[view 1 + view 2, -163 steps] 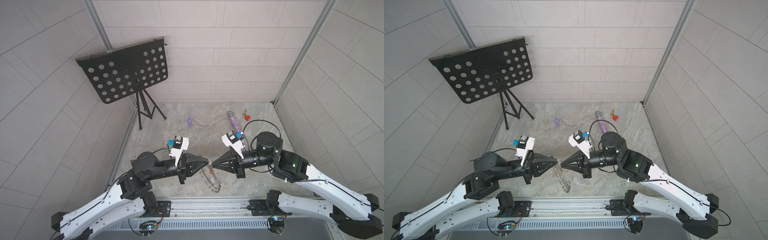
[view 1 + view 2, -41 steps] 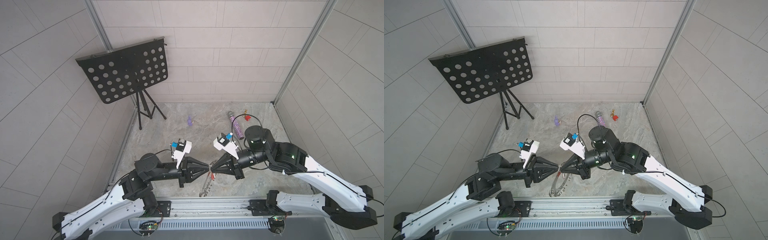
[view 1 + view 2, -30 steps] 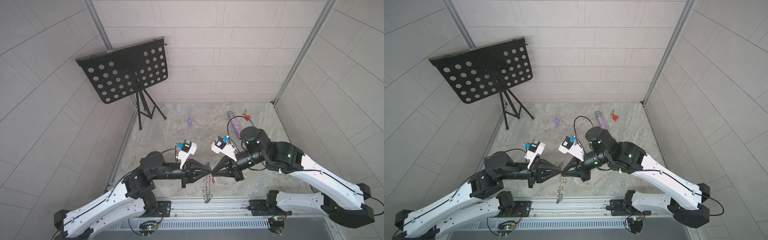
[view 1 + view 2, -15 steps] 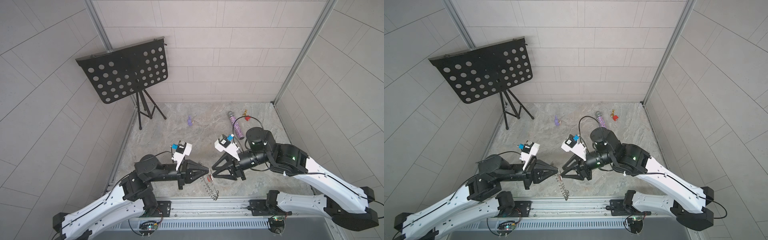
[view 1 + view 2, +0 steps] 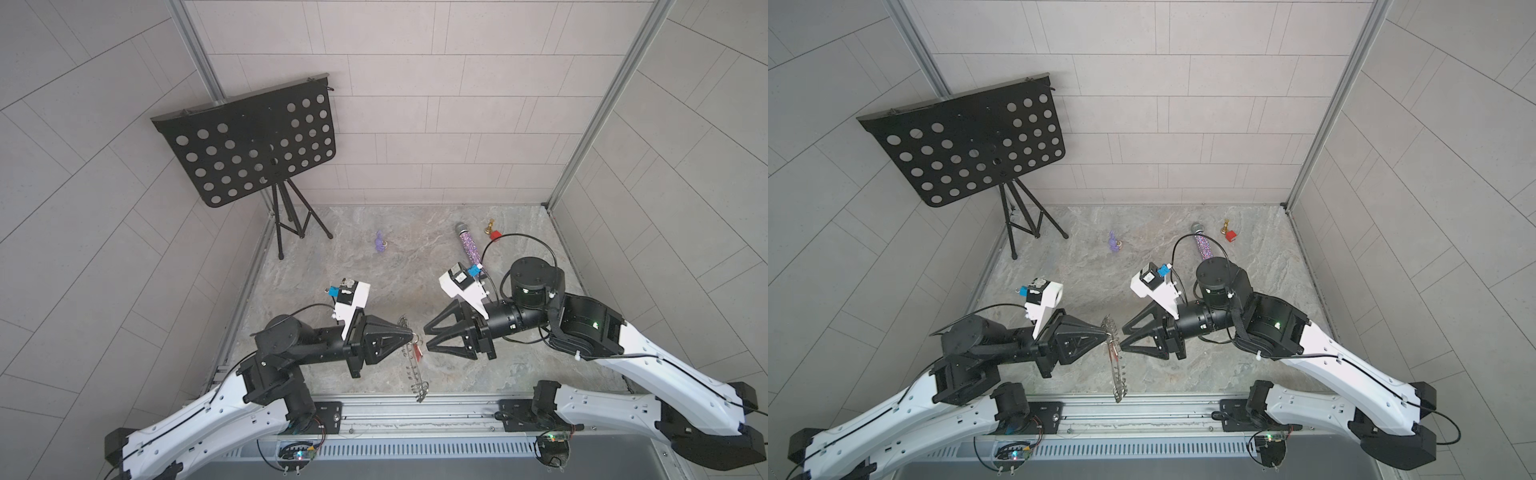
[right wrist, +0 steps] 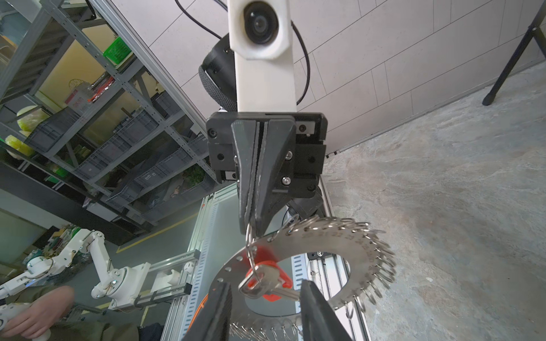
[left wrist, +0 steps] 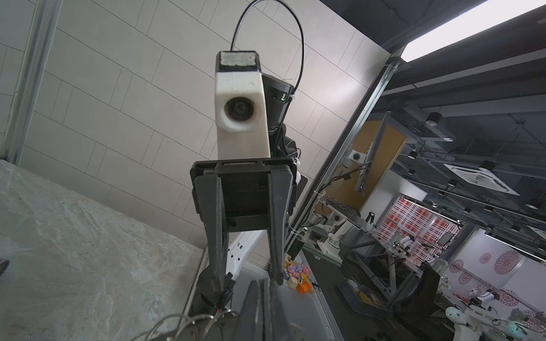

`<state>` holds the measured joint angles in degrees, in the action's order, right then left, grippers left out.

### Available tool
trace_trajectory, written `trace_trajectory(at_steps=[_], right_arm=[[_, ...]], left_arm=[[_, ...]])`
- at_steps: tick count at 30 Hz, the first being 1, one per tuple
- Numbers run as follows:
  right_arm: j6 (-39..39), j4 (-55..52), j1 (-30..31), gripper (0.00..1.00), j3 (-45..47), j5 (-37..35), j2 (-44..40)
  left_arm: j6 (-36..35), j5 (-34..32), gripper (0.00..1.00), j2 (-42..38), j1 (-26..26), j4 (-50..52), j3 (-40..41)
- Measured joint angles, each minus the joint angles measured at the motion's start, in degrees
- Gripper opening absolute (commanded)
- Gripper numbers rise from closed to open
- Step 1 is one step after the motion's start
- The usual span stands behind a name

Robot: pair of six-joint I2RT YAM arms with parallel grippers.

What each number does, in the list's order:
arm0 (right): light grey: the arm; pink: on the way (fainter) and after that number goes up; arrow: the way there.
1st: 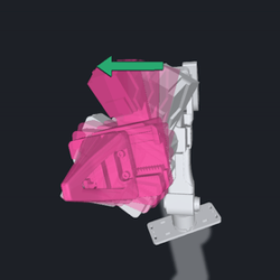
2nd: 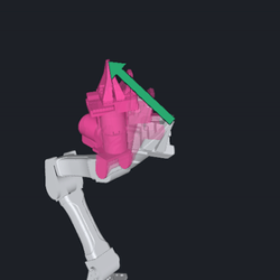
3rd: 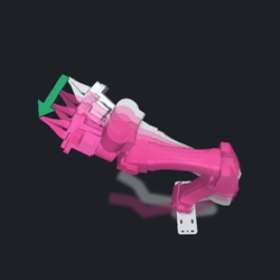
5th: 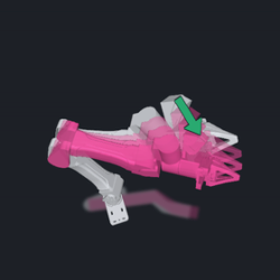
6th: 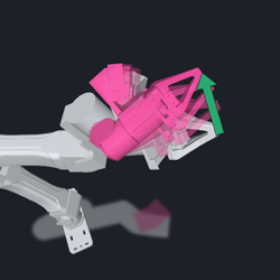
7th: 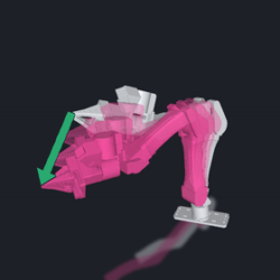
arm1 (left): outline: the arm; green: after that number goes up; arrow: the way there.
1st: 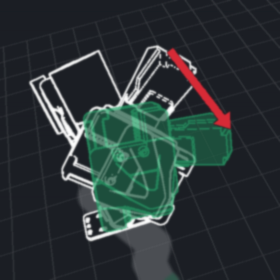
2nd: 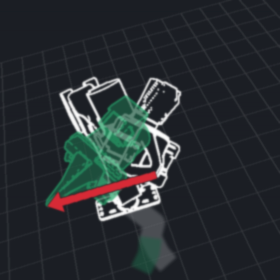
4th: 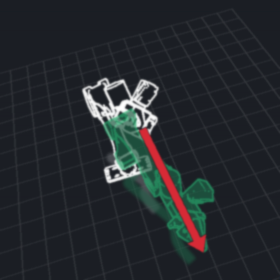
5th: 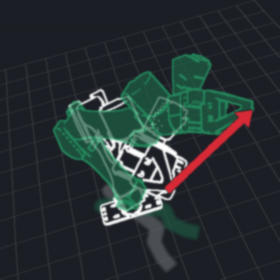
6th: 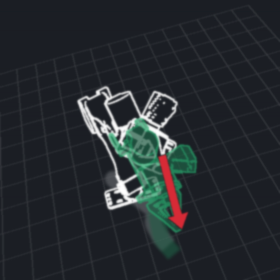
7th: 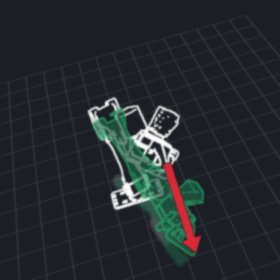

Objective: Attach keys to a key ring
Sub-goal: Adjust the key on the keyring.

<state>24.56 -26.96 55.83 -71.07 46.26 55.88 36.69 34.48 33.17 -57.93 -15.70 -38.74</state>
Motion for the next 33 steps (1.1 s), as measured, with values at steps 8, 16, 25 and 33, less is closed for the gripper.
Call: trace_trajectory(at_steps=[8, 16, 25, 33], right_arm=[[1.20, 1.81, 0.04, 0.29, 0.28, 0.92, 0.07], [1.57, 2.86, 0.13, 0.17, 0.28, 1.14, 0.39], [2.03, 3.72, 0.33, 0.17, 1.73, 1.31, 0.63], [2.99, 4.87, 0.44, 0.10, 2.56, 1.31, 0.63]], left_arm=[[0.50, -0.04, 0.00, 1.03, 0.00, -2.05, 0.22], [0.92, -0.07, 0.00, 1.73, 0.00, -3.08, 0.22], [0.90, -0.55, 0.00, 1.53, 0.00, -3.37, 0.31], [0.90, -1.14, 0.00, 1.16, 0.00, -4.22, 0.31]])
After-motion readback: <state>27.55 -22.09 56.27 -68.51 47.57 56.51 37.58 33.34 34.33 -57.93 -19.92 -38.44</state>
